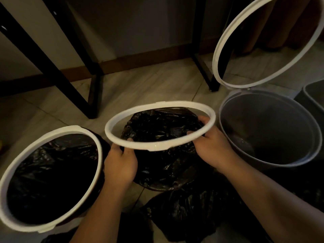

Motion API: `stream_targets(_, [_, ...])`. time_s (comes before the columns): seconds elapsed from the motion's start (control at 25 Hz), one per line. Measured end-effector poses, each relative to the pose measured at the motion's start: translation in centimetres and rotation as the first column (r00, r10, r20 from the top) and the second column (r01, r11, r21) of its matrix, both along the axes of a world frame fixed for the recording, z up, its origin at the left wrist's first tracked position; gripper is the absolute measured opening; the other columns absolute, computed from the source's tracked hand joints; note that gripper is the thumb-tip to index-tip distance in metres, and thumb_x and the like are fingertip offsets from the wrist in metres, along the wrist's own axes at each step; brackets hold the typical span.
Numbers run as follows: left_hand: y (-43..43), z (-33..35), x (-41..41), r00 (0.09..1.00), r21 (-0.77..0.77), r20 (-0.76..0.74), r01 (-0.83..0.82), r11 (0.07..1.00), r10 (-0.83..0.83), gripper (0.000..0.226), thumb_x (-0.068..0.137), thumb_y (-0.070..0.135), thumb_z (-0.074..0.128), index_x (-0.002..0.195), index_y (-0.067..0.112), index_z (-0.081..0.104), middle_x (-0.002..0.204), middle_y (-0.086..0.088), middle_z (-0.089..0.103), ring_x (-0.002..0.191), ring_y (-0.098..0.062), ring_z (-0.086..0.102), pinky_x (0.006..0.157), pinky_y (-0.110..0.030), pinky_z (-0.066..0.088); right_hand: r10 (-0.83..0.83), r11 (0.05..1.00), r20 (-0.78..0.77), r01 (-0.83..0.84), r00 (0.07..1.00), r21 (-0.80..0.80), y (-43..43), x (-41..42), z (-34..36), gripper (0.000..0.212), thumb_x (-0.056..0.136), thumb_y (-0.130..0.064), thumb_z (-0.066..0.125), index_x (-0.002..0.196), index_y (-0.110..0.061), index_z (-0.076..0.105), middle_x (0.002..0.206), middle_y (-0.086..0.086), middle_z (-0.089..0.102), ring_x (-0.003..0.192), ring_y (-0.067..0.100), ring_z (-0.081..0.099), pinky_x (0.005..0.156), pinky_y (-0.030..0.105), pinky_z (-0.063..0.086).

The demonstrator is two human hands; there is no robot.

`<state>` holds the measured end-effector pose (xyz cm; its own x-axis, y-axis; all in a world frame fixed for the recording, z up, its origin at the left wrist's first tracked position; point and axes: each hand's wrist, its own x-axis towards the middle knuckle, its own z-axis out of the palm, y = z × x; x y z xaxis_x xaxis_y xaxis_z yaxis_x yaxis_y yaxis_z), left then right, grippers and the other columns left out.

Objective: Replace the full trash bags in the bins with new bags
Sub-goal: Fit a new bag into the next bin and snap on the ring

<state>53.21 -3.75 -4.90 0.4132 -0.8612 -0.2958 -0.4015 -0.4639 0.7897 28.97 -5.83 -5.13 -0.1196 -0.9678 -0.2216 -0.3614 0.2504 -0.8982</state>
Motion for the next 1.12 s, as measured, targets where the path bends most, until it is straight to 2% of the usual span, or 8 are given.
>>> stream_targets(0.16, [0.5, 0.1, 0.2, 0.979, 0.015, -0.188, -0.078, 0.997, 0.080, 0.062, 0.087, 0.067, 0.045, 0.140, 0.039, 0.061, 0.135, 0.015, 0.065, 0.130, -0.018, 0.058, 0.113, -0.053, 0.045, -0.022, 1.000, 0.011, 0.022, 1.000, 0.004, 0.2, 0.1, -0.6, 0.055, 0.093, -0.049, 0.067, 0.144, -0.052, 0.046, 0.130, -0.022, 0.063, 0.102, -0.011, 0.059, 0.078, 0.018, 0.044])
stream_targets(0.36, [4.3, -0.2, 0.0, 0.953, -0.115, -0.257, -0.193, 0.974, 0.159, 0.055, 0.085, 0.066, 0.046, 0.132, 0.048, 0.065, 0.133, 0.023, 0.067, 0.127, 0.000, 0.059, 0.112, -0.039, 0.045, -0.059, 0.998, 0.099, 0.060, 0.993, -0.008, 1.5, 0.2, -1.3, 0.063, 0.091, -0.051, 0.066, 0.148, -0.052, 0.041, 0.138, -0.023, 0.059, 0.124, -0.001, 0.054, 0.100, 0.033, 0.045])
stream_targets(0.52, [5.5, 1.9, -0.3, 0.795, -0.163, -0.548, -0.409, 0.898, 0.262, 0.060, 0.090, 0.071, 0.046, 0.130, 0.033, 0.068, 0.129, 0.010, 0.073, 0.123, -0.002, 0.064, 0.112, -0.035, 0.044, -0.109, 0.994, 0.172, 0.113, 0.979, -0.013, 2.7, 0.3, -1.6, 0.059, 0.096, -0.050, 0.057, 0.153, -0.047, 0.041, 0.141, -0.023, 0.059, 0.130, 0.001, 0.054, 0.113, 0.040, 0.043])
stream_targets(0.6, [5.1, 3.7, 0.1, 0.721, -0.165, -0.635, -0.478, 0.862, 0.278, 0.074, 0.080, 0.080, 0.053, 0.134, 0.031, 0.065, 0.127, 0.005, 0.074, 0.123, -0.009, 0.065, 0.106, -0.037, 0.047, -0.224, 0.968, 0.352, 0.251, 0.909, -0.031, 3.2, 0.2, -0.8, 0.048, 0.097, -0.044, 0.056, 0.144, -0.038, 0.058, 0.140, -0.016, 0.065, 0.131, 0.005, 0.059, 0.115, 0.043, 0.044])
stream_targets(0.72, [4.7, 5.9, 0.4, 0.726, -0.169, -0.645, -0.440, 0.882, 0.239, 0.087, 0.067, 0.085, 0.065, 0.138, 0.035, 0.062, 0.130, 0.007, 0.072, 0.124, -0.013, 0.064, 0.100, -0.040, 0.048, -0.307, 0.928, 0.612, 0.371, 0.729, 0.025, 3.7, -0.1, 1.8, 0.044, 0.093, -0.052, 0.057, 0.126, -0.028, 0.071, 0.126, -0.009, 0.076, 0.120, 0.005, 0.068, 0.107, 0.033, 0.049])
stream_targets(0.8, [4.4, 6.5, 0.0, 0.762, -0.189, -0.612, -0.401, 0.896, 0.212, 0.079, 0.067, 0.077, 0.074, 0.134, 0.035, 0.064, 0.124, 0.011, 0.074, 0.118, -0.011, 0.067, 0.097, -0.040, 0.050, -0.261, 0.947, 0.649, 0.320, 0.715, 0.028, 3.6, -0.4, 3.0, 0.043, 0.090, -0.060, 0.059, 0.119, -0.032, 0.073, 0.117, -0.012, 0.078, 0.110, 0.000, 0.071, 0.091, 0.022, 0.056])
stream_targets(0.92, [4.7, 5.5, -0.4, 0.804, -0.244, -0.561, -0.389, 0.888, 0.198, 0.056, 0.077, 0.044, 0.079, 0.129, 0.027, 0.065, 0.114, 0.011, 0.078, 0.108, -0.006, 0.073, 0.096, -0.039, 0.053, -0.190, 0.967, 0.598, 0.254, 0.778, -0.024, 3.8, -0.6, 2.7, 0.029, 0.087, -0.041, 0.073, 0.115, -0.031, 0.075, 0.113, -0.009, 0.079, 0.104, 0.004, 0.074, 0.074, 0.017, 0.059])
stream_targets(1.12, [6.5, 1.2, -0.2, 0.840, -0.273, -0.499, -0.386, 0.881, 0.213, 0.040, 0.087, 0.009, 0.073, 0.118, 0.033, 0.069, 0.113, 0.010, 0.077, 0.106, -0.006, 0.073, 0.094, -0.033, 0.056, -0.141, 0.970, 0.385, 0.205, 0.912, -0.131, 5.6, -0.9, -1.1, 0.050, 0.083, -0.017, 0.064, 0.108, -0.061, 0.071, 0.117, -0.021, 0.075, 0.110, -0.003, 0.070, 0.089, 0.025, 0.055])
